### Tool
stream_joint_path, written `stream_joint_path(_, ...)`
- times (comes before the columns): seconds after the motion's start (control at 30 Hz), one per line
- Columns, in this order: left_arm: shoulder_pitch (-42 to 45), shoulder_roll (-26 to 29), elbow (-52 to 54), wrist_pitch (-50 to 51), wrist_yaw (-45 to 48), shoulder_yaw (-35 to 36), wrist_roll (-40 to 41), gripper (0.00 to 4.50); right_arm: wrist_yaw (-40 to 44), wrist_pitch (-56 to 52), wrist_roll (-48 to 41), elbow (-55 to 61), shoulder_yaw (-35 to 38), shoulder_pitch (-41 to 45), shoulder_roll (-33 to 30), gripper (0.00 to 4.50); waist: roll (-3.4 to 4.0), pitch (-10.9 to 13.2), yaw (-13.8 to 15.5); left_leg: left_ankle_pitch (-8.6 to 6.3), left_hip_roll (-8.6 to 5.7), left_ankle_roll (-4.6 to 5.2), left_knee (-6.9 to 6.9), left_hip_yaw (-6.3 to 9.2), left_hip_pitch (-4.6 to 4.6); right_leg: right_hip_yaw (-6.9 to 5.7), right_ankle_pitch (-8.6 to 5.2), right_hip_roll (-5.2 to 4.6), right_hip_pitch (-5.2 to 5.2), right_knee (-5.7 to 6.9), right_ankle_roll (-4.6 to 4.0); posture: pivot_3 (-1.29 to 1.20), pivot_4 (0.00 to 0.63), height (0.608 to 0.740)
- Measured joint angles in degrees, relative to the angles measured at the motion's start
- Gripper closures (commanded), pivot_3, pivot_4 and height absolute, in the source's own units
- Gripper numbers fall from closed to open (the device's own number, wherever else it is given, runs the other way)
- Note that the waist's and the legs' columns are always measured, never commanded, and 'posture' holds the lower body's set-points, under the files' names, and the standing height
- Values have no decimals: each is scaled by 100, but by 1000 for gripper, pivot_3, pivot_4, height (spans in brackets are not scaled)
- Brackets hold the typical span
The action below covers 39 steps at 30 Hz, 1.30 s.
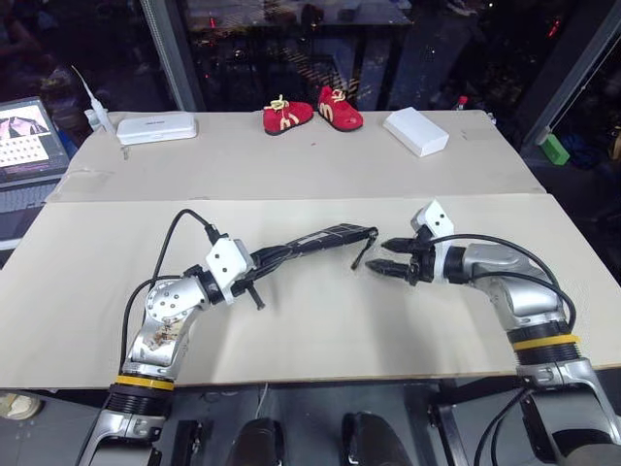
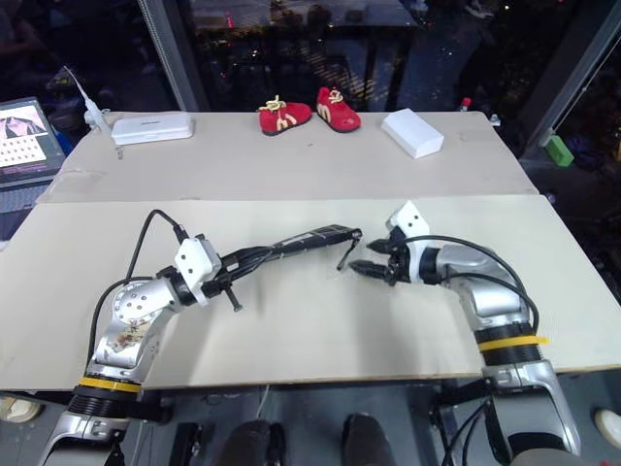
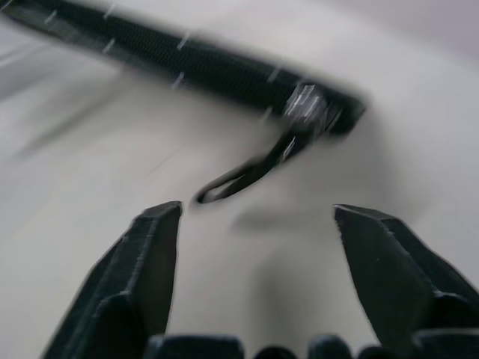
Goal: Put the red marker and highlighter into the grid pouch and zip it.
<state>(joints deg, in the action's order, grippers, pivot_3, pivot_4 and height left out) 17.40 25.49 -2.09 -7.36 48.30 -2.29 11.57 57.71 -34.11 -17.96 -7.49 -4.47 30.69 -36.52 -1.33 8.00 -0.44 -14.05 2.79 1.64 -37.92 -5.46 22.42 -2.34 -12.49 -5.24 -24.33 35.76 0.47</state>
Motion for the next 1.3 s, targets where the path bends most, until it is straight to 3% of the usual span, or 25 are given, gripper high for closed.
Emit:
stream_joint_path(0.17,45,38,-22,-48,172,-36,0,4500,209,-73,-435,235,769,-148,-542,1032,-1,1,44,-1,-3,1,0,-2,0,1,0,3,-1,-4,0,0,150,740)
stream_joint_path(0.33,57,218,-54,-515,829,-278,9,4500,605,-396,-1310,1264,1470,-1012,-792,1032,-1,1,75,-1,2,1,2,2,1,-2,-1,7,0,-4,-1,0,150,740)
stream_joint_path(0.47,195,270,-282,-971,1465,-382,196,4500,404,-658,-1748,1938,1640,-1561,-656,1032,-2,1,74,-1,-1,1,0,0,-5,7,-1,3,6,-4,0,0,150,740)
stream_joint_path(0.8,1053,290,-1376,-1802,2510,-403,531,4500,-135,-830,-2126,2393,1700,-1824,-514,1032,-3,2,109,-1,-7,3,-2,4,1,2,-5,4,6,-9,5,0,150,740)
stream_joint_path(0.83,1167,273,-1693,-1971,2548,-405,477,4088,-170,-831,-2130,2394,1697,-1831,-518,970,-3,2,108,-1,-8,3,-2,4,-1,2,-5,5,8,-9,5,0,150,740)
stream_joint_path(0.87,1202,271,-1855,-2027,2551,-403,436,4088,-180,-831,-2130,2395,1695,-1832,-518,970,-3,2,106,-1,-8,3,-2,4,-2,3,-5,5,8,-9,5,0,150,740)
stream_joint_path(0.93,1184,253,-2175,-2031,2652,-405,433,3246,-232,-831,-2111,2395,1675,-1864,-549,945,-3,2,94,-2,-6,3,-2,4,0,3,-5,6,5,-9,6,0,150,740)
stream_joint_path(1.0,1057,260,-2139,-1884,2780,-413,512,2893,-274,-831,-2103,2395,1661,-1883,-566,945,-3,2,90,-2,-5,3,-2,4,3,2,-6,6,2,-9,6,0,150,740)
stream_joint_path(1.03,886,291,-1895,-1633,2880,-434,662,2227,-284,-831,-2096,2393,1648,-1890,-588,945,-4,2,93,-2,-4,4,-2,5,4,2,-6,5,2,-9,7,0,150,740)
stream_joint_path(1.17,395,450,-853,-716,2823,-515,912,1029,-282,-823,-2040,2342,1630,-1886,-664,945,-4,2,95,-2,-4,4,-2,8,3,3,-6,4,4,-7,8,0,150,740)
stream_joint_path(1.3,67,808,376,795,2359,-439,1418,1029,-267,-768,-1931,2084,1574,-1722,-699,945,-4,3,91,-2,1,4,-3,8,-6,9,-14,5,7,-3,21,0,150,740)
